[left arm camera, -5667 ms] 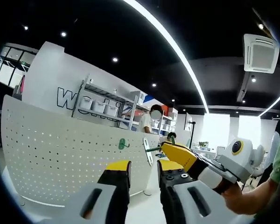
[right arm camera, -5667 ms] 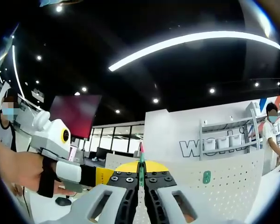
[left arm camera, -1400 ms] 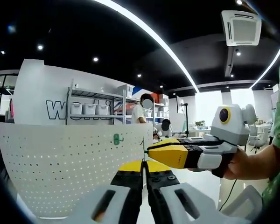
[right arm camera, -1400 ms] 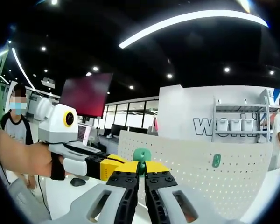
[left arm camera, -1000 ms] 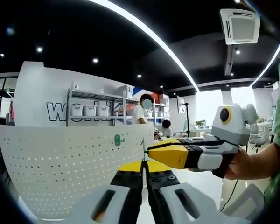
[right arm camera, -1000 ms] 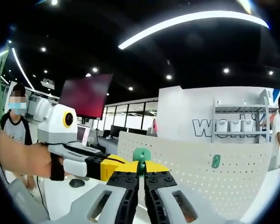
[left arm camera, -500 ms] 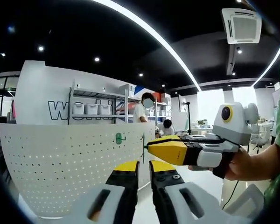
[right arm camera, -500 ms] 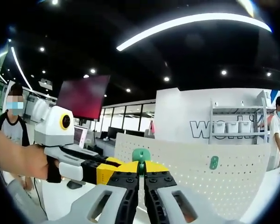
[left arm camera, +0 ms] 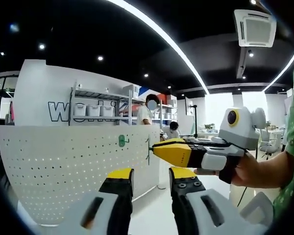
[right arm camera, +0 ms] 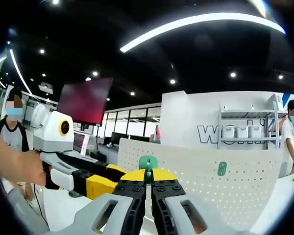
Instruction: Insert the hook assembly into the mounting plate slot until the hook locks in place.
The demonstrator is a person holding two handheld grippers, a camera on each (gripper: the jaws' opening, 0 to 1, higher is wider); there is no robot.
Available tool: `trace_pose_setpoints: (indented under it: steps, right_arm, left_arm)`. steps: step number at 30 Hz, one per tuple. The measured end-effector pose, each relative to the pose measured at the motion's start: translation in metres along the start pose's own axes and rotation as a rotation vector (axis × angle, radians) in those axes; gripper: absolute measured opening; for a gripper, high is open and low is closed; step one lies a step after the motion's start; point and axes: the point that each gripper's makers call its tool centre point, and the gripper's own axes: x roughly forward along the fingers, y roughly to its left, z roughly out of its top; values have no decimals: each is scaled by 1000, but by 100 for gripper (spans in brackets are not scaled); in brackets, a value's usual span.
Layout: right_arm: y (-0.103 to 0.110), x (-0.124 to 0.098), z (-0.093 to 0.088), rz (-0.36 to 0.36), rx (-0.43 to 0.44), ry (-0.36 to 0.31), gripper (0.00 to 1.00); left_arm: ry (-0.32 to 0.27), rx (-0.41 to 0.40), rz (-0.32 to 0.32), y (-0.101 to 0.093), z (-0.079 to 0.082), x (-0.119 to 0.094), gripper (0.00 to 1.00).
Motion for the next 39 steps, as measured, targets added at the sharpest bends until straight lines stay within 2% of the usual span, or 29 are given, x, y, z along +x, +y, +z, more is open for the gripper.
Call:
trace_pose_setpoints:
  steps: [14,23,25,27,35,39]
  right_arm:
    - [-4,-1,-3,-12,2,7,1]
    - [-8,-2,-12,-25,9,22,1]
    - [-10,-2,-14,-30,12,24,1]
    - [-11,-2,-15,-34,14,26,1]
    - [-15,1,-27,-50,14,43,1]
    - [-19,4,-34,-61,16,54,1]
  left_arm:
    - [41,-22,-44,-7,-9,-5,54]
    - [73,-53,-70,-16,-19,-7,73]
    - [82,-73,-71,-17,-21,-8,79]
    - [92,-102,-67,-18,-24,-8,87]
    - [103,-114,-24,-13,-29,-13,99]
    - [110,-120,-8,-12,-34,-16,100]
